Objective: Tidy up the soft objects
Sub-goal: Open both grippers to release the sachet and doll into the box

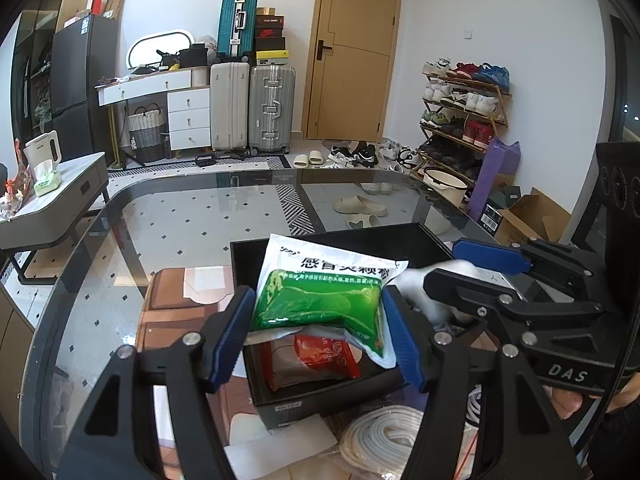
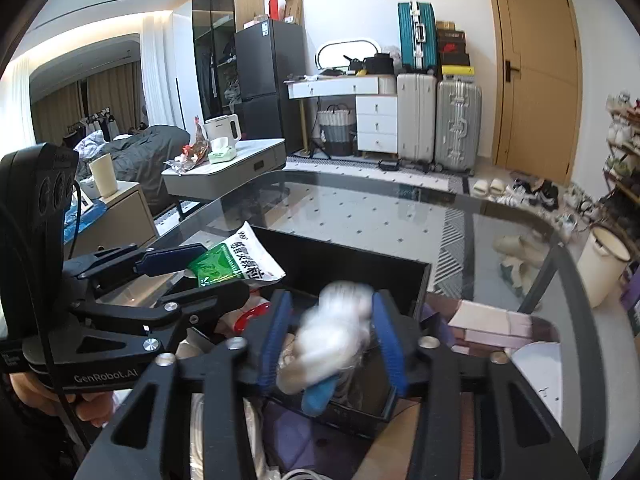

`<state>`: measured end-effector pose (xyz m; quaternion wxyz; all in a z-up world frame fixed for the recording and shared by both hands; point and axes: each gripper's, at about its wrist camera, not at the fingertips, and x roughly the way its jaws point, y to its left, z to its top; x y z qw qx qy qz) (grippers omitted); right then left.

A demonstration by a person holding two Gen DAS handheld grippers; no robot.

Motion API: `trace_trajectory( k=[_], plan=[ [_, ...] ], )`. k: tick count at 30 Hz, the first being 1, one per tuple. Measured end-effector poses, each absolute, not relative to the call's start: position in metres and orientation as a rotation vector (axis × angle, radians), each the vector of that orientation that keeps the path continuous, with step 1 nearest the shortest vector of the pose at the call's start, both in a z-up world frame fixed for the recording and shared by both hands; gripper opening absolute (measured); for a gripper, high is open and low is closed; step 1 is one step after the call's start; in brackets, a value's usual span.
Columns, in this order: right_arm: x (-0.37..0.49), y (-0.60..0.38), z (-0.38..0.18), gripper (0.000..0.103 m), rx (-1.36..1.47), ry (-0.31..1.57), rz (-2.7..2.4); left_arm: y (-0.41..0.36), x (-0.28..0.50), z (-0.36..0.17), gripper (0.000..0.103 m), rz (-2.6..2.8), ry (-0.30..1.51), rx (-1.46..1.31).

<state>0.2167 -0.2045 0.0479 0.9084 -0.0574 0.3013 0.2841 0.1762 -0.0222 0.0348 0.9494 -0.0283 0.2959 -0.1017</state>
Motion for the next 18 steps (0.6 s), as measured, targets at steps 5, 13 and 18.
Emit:
trace_trajectory(
  k=[5,13,18],
  plan=[
    [0.207,-0.215,0.051,0.056,-0.147,0.631,0.561,-0.030,0.173,0.037,0.078,-0.225,0.587,-0.021],
    [0.175,-0.240,0.063,0.088,-0.125,0.623,0.534,-0.027,0.160,0.045,0.099,-0.221,0.555,-0.010],
    [0.156,-0.250,0.068,0.099,-0.113,0.640,0.545,-0.021,0.143,0.049,0.103,-0.206,0.551,-0.007]
  ],
)
